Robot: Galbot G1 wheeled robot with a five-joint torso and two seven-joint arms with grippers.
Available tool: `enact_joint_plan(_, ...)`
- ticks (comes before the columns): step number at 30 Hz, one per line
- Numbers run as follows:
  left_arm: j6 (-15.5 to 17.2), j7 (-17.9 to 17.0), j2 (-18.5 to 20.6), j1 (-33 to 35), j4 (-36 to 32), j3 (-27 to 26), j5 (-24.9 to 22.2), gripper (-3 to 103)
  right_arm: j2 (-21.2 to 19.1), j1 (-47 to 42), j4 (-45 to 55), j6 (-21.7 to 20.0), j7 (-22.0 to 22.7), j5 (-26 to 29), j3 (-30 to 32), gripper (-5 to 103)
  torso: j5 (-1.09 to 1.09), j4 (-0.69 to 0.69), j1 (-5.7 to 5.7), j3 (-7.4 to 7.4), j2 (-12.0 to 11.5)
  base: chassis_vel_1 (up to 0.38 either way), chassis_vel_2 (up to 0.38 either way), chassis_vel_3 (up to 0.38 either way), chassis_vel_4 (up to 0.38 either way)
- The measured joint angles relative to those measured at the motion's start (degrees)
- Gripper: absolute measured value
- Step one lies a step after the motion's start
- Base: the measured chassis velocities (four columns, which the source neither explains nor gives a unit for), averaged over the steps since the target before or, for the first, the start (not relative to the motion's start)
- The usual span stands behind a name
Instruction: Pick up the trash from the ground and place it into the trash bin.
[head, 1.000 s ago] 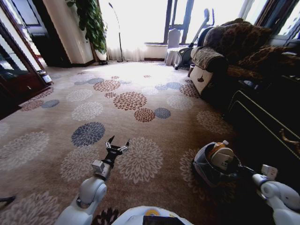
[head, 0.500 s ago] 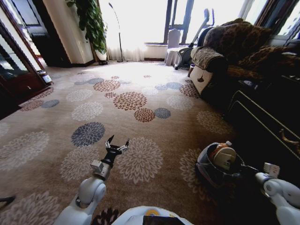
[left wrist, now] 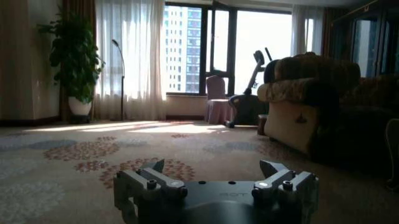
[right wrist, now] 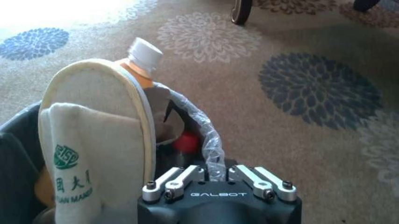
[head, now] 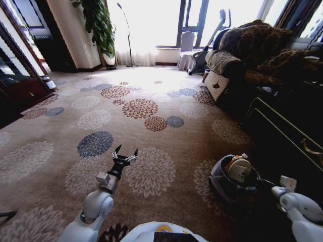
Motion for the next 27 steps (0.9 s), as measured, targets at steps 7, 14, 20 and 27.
enact_joint_plan(7, -0.1, 0.3, 0.0, -0.1, -0.2, -0.3, -0.4, 100, -0.2, -0.6, 0.9, 0.2, 0.0, 0.4, 0.3, 41, 0.04, 0.01, 0.00, 0.00, 0.0, 0.000, 0.000, 0.000, 0.000)
enact_joint_plan(14, -0.2, 0.8, 0.1, -0.3, -0.3, -0.2, -0.6, 100, -0.8, -3.2, 3.7, 2.5, 0.0, 1.2, 2.2, 68, 0.04, 0.02, 0.00, 0.00, 0.0, 0.000, 0.000, 0.000, 0.000)
enact_joint_plan(20, -0.2, 1.0, 0.2, -0.3, -0.3, -0.3, -0.7, 100, -1.5, -6.1, 6.5, 5.6, 0.0, 0.7, 5.4, 90, 0.04, 0.00, 0.00, 0.00, 0.0, 0.000, 0.000, 0.000, 0.000)
enact_joint_plan(27, -0.2, 1.0, 0.1, -0.1, 0.1, -0.1, -0.4, 100, -0.3, -7.5, 8.7, 11.7, 0.0, -2.3, 6.9, 100, 0.06, 0.00, 0.00, 0.01, 0.0, 0.000, 0.000, 0.000, 0.000)
